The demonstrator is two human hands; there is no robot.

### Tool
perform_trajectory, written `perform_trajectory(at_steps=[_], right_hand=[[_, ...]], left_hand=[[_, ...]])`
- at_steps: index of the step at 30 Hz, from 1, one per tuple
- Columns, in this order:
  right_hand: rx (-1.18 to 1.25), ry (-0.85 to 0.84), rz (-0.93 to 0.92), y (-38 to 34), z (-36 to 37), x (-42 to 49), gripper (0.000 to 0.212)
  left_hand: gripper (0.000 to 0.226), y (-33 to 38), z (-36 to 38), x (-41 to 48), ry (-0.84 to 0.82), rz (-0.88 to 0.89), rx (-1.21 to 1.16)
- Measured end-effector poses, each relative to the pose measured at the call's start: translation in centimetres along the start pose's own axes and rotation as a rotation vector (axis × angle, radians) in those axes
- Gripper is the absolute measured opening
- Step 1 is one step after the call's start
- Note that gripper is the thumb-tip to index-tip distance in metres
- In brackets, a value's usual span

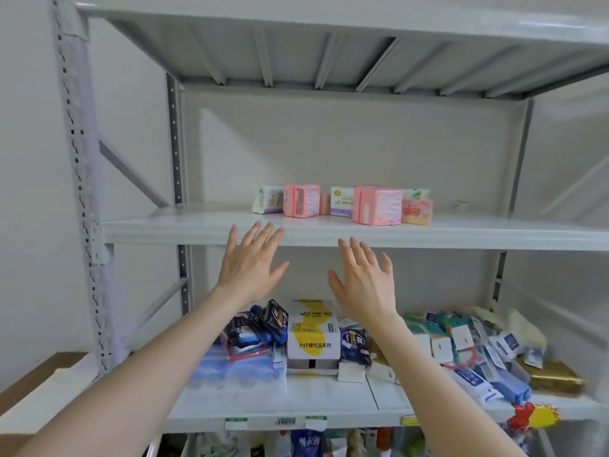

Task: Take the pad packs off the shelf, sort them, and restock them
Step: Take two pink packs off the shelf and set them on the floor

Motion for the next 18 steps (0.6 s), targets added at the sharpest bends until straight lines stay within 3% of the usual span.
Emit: perform_trajectory(at_steps=[18], right_hand=[[0.147,0.092,-0.084,13.0,-2.2,12.4,0.068]], left_hand=[[0.079,1.9,-1.0,15.4,0.134,-0.088,-0.433]])
Point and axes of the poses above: each hand's wrist, its own x-axis towards the middle knuckle, its own z-axis out of the palm, y = z × x, the point moved 1 cm from there along x, towards the middle knuckle, and after that the axes turned 14 degrees about -y, right-handed, at the moved point
